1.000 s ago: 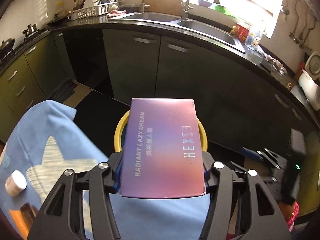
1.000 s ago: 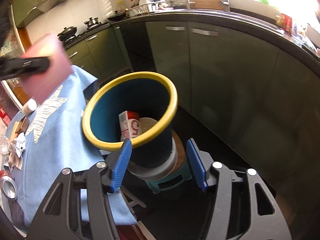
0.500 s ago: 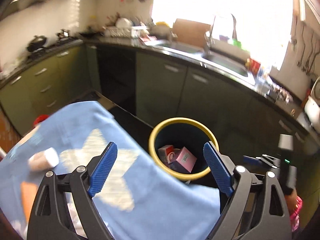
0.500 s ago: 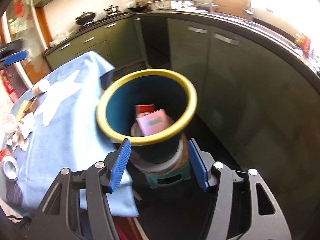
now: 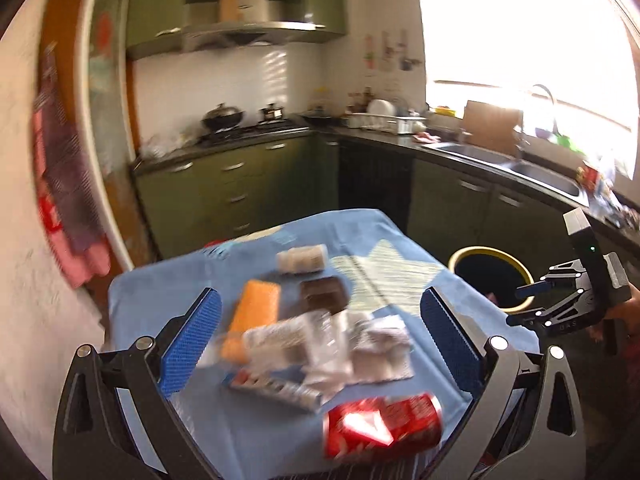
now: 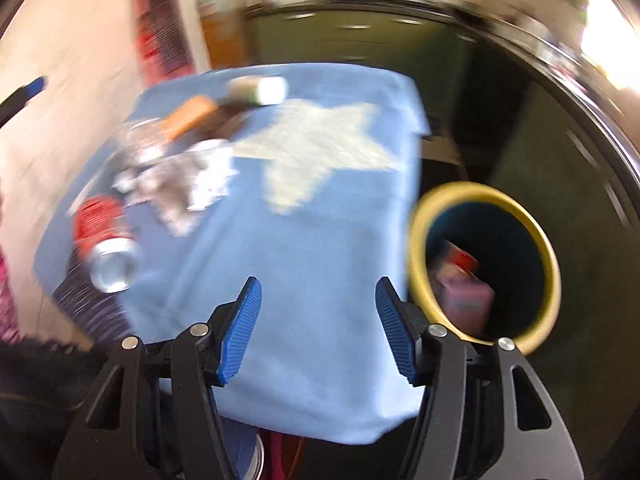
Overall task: Collect trash
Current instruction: 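Move the right gripper back to the table onto the red Coca-Cola can, then grasp the Coca-Cola can with the right gripper and drop it into the bin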
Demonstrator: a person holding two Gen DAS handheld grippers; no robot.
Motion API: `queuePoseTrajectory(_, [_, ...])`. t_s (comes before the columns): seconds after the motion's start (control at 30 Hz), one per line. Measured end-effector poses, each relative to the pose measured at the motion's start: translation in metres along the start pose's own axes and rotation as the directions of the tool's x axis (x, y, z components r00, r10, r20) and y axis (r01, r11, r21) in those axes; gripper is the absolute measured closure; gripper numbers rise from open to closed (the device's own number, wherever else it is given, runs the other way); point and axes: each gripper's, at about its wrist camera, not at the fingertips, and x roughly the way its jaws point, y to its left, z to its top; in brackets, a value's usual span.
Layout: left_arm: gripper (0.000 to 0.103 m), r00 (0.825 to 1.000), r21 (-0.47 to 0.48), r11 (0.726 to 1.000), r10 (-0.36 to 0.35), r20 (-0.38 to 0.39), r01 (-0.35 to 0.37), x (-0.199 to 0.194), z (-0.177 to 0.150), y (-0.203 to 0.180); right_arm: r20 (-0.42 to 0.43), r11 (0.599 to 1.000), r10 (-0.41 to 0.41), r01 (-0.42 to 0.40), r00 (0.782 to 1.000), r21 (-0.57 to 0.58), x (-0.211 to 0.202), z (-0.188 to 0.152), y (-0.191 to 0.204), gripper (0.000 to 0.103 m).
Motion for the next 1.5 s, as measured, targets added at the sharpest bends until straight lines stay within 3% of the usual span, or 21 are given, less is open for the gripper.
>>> queuePoseTrajectory(0.1, [0.005, 0.998, -0.083, 0.995, 0.060, -0.021, -0.061, -0.014, -0.022, 0.035, -0.048, 0.987, 0.070, -0.076, 0.996, -0.143, 0.003, 0.021, 0.037, 0.044])
queuePoseTrajectory(0.27, [0.005, 0.987, -0.119, 0.981, 0.149, -0.060, -0.156, -0.024, -0.053, 0.067, -0.150, 0.926, 0.169, -0.209, 0.974, -0.314, 0.011, 0.053, 0.094, 0.044])
queuePoseTrajectory(0.47, [0.005, 0.983, -0.172, 0.968, 0.172, -0.065, -0.181, -0.027, -0.066, 0.084, -0.322, 0.839, 0.269, -0.385, 0.908, -0.384, 0.030, 0.071, 0.143, 0.044])
queuePoseTrajectory(0.67, [0.005, 0.986, -0.152, 0.975, 0.159, -0.048, -0.164, -0.029, -0.063, 0.073, -0.481, 0.769, 0.202, -0.442, 0.853, -0.461, 0.065, 0.074, 0.184, 0.042])
queuePoseTrajectory(0.9, [0.005, 0.988, -0.147, 0.978, 0.141, -0.056, -0.148, -0.029, -0.065, 0.067, -0.564, 0.723, 0.107, -0.453, 0.819, -0.521, 0.096, 0.069, 0.208, 0.038])
queuePoseTrajectory(1.17, [0.005, 0.990, -0.146, 0.980, 0.126, -0.061, -0.134, -0.026, -0.067, 0.062, -0.598, 0.699, 0.077, -0.470, 0.798, -0.538, 0.115, 0.062, 0.222, 0.037])
queuePoseTrajectory(1.5, [0.005, 0.990, -0.143, 0.981, 0.121, -0.067, -0.130, -0.025, -0.068, 0.060, -0.593, 0.685, 0.048, -0.458, 0.804, -0.566, 0.133, 0.049, 0.244, 0.038])
